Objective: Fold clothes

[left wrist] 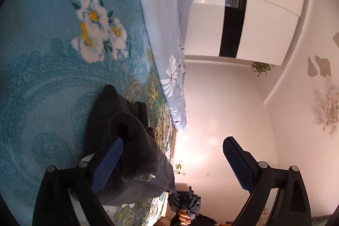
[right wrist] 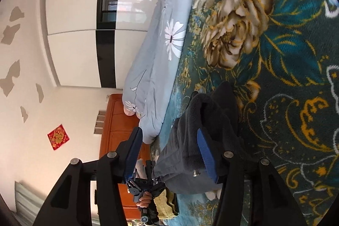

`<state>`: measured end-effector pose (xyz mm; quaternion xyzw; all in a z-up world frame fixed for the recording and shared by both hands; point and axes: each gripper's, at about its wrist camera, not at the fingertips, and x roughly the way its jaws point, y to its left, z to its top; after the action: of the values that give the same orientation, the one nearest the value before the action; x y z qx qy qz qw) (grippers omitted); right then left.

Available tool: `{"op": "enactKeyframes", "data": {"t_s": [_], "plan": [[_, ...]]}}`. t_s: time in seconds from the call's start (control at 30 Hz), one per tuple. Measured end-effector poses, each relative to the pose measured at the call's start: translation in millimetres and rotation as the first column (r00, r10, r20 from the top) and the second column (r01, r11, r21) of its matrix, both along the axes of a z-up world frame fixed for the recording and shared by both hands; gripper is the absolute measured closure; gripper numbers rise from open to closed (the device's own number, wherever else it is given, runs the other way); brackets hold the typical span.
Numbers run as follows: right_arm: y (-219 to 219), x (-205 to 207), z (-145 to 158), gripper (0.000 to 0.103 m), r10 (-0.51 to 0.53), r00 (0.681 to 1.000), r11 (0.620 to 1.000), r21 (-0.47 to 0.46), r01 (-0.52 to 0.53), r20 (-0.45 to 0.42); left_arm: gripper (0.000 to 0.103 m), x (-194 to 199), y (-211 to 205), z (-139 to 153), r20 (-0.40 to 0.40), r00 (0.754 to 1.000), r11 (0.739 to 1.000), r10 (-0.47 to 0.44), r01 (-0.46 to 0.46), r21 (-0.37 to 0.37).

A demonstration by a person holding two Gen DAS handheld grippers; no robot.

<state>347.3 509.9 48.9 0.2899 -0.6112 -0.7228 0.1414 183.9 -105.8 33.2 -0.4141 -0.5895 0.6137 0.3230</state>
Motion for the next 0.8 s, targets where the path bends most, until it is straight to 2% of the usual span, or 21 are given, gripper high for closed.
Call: {"op": "enactKeyframes", "data": {"t_s": [0.1, 0.17, 0.23, 0.3, 0.33, 0.4, 0.47, 0.5, 0.57, 0.67, 0.8], "plan": [[-2.5, 21.4, 14.2, 0.043, 0.005, 1.0, 0.996, 0.092, -0.003, -0.028, 0.003, 28.6, -10.6, 8.9, -0.077, 0.997, 0.998, 0.022, -0.027, -0.052], [-5.8, 37.2, 17.8, 0.041, -0.005, 1.0, 0.98, 0.2, 0.005, 0.001, 0.003, 49.9, -11.7, 6.1, -0.101, 0.995, 0.989, 0.016, -0.031, -0.145], [-11.0, 51.3, 16.9, 0.041, -0.018, 0.998, 0.946, 0.324, -0.001, 0.057, 0.003, 67.9, -6.3, -0.3, -0.103, 0.995, 0.963, -0.008, -0.02, -0.268], [-19.0, 56.2, 0.9, 0.041, -0.008, 0.99, 0.925, 0.377, -0.045, 0.138, 0.003, 74.3, 12.8, -8.2, -0.092, 0.993, 0.91, -0.067, 0.023, -0.413], [-22.3, 56.2, -10.0, 0.041, -0.004, 0.985, 0.923, 0.38, -0.062, 0.172, 0.004, 76.4, 22.7, -12.2, -0.084, 0.992, 0.878, -0.098, 0.046, -0.477], [-29.1, 51.5, -27.2, 0.041, 0.008, 0.981, 0.929, 0.362, -0.08, 0.196, 0.004, 76.0, 42.5, -19.6, -0.083, 0.987, 0.845, -0.138, 0.073, -0.53], [-35.7, 45.1, -40.3, 0.041, 0.018, 0.98, 0.936, 0.341, -0.086, 0.197, 0.004, 72.4, 52.7, -32.0, -0.056, 0.988, 0.85, -0.144, 0.095, -0.518], [-39.2, 39.9, -43.7, 0.041, 0.017, 0.982, 0.939, 0.336, -0.08, 0.187, 0.004, 70.7, 56.2, -35.1, -0.047, 0.989, 0.843, -0.137, 0.091, -0.53], [-45.2, 29.0, -50.3, 0.041, 0.006, 0.985, 0.945, 0.322, -0.062, 0.171, 0.004, 69.0, 63.0, -31.3, -0.081, 0.989, 0.818, -0.127, 0.058, -0.572], [-48.7, 15.1, -58.5, 0.041, -0.035, 0.989, 0.959, 0.282, -0.007, 0.145, 0.005, 61.9, 71.5, -30.6, -0.109, 0.986, 0.817, -0.125, 0.04, -0.576], [-48.8, 1.7, -59.2, 0.041, -0.091, 0.989, 0.963, 0.261, 0.058, 0.116, 0.013, 51.2, 90.2, -32.4, -0.125, 0.982, 0.76, -0.14, 0.026, -0.65]]}}
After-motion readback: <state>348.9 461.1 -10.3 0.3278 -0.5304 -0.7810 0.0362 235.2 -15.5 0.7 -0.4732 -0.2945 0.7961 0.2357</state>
